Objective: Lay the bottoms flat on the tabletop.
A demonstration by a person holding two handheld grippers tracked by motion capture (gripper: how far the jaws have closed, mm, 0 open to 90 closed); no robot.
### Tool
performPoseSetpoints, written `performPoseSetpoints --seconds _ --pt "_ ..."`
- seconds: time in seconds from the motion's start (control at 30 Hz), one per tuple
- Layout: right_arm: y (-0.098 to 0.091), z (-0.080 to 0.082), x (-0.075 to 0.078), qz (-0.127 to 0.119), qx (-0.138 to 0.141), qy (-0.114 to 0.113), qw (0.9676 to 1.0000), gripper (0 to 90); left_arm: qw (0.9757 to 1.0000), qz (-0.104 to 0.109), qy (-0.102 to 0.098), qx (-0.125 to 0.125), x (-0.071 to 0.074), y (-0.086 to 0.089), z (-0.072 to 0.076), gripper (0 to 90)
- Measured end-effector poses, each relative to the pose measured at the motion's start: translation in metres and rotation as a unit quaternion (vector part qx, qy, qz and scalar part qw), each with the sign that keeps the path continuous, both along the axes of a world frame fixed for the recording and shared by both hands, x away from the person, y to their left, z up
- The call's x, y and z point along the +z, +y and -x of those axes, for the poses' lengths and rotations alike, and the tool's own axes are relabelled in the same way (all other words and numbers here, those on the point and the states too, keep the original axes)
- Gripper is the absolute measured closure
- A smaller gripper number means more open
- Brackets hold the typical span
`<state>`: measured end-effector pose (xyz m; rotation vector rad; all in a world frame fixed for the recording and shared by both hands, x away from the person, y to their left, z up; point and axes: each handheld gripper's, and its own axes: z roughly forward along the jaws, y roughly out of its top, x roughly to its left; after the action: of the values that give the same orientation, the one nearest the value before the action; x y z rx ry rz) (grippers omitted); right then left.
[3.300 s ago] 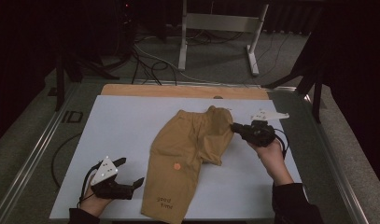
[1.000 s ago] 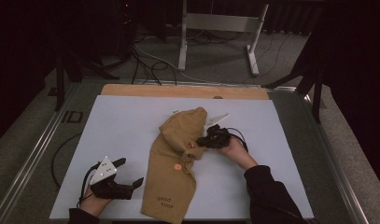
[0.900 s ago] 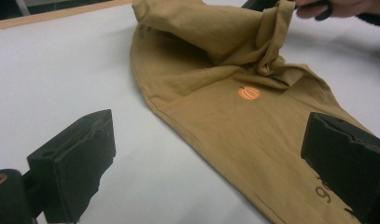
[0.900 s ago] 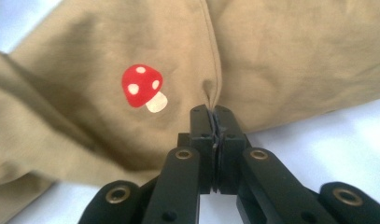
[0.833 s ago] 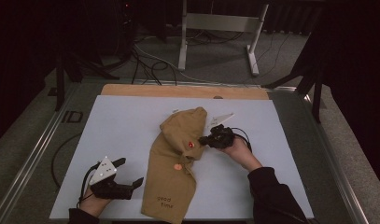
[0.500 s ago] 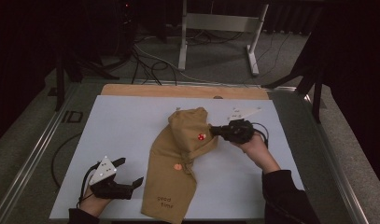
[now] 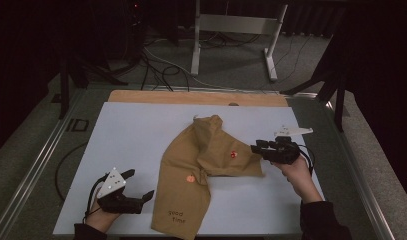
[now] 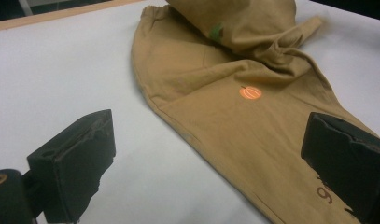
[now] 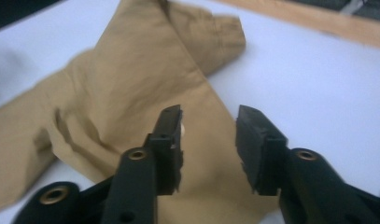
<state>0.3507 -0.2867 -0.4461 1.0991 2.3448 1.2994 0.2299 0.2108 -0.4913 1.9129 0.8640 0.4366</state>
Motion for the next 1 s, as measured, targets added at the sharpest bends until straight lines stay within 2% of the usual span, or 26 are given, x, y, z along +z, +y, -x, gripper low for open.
performPoseSetpoints --seconds 0.07,0.17,0.23,0.3,0.37,0.5,0.63,0.67,0.77,0.87,0.93,1.0 --pt "-0.004 0.005 -0.006 0.003 -0.006 0.01 0.9999 58.5 1.0 0.001 -0.001 -0.001 0.0 -0.001 0.001 3.9" --pt "-0.008 0.015 -0.012 0.016 -0.005 0.01 0.9998 58.6 1.0 0.0 -0.001 -0.001 0.0 0.0 0.001 3.9" --pt "-0.009 0.019 -0.016 0.015 -0.002 0.017 0.9998 58.6 1.0 0.001 -0.001 -0.001 0.0 0.0 0.0 3.9" --pt "-0.008 0.031 -0.03 0.033 0.018 0.031 0.9988 58.3 1.0 0.001 0.0 -0.002 0.0 0.0 0.001 3.9" --pt "-0.008 0.04 -0.04 0.041 0.046 0.036 0.9974 55.6 1.0 0.002 -0.002 -0.002 0.001 0.0 0.001 3.9" --pt "-0.011 0.058 -0.056 0.076 0.069 0.022 0.9944 54.4 1.0 0.003 -0.003 -0.002 0.001 0.001 0.001 3.9" --pt "-0.014 0.065 -0.071 0.127 0.098 -0.002 0.987 56.7 1.0 0.003 -0.003 -0.003 0.001 0.001 0.0 3.9" --pt "-0.015 0.066 -0.072 0.123 0.103 -0.012 0.987 57.1 1.0 0.003 -0.003 -0.004 0.001 0.0 0.0 3.9" --pt "-0.015 0.062 -0.074 0.125 0.096 -0.021 0.9873 63.9 1.0 0.003 -0.004 -0.004 0.001 -0.001 0.0 3.9" --pt "-0.014 0.057 -0.076 0.121 0.085 -0.032 0.9885 83.1 1.0 0.004 -0.003 -0.004 0.001 -0.001 0.0 3.9" --pt "-0.012 0.055 -0.073 0.126 0.073 -0.018 0.9892 86.6 1.0 0.004 -0.003 -0.003 0.001 0.0 0.0 3.9" --pt "-0.011 0.055 -0.069 0.12 0.068 0.0 0.9905 87.0 1.0 0.004 -0.003 -0.002 0.002 0.0 0.0 3.9"
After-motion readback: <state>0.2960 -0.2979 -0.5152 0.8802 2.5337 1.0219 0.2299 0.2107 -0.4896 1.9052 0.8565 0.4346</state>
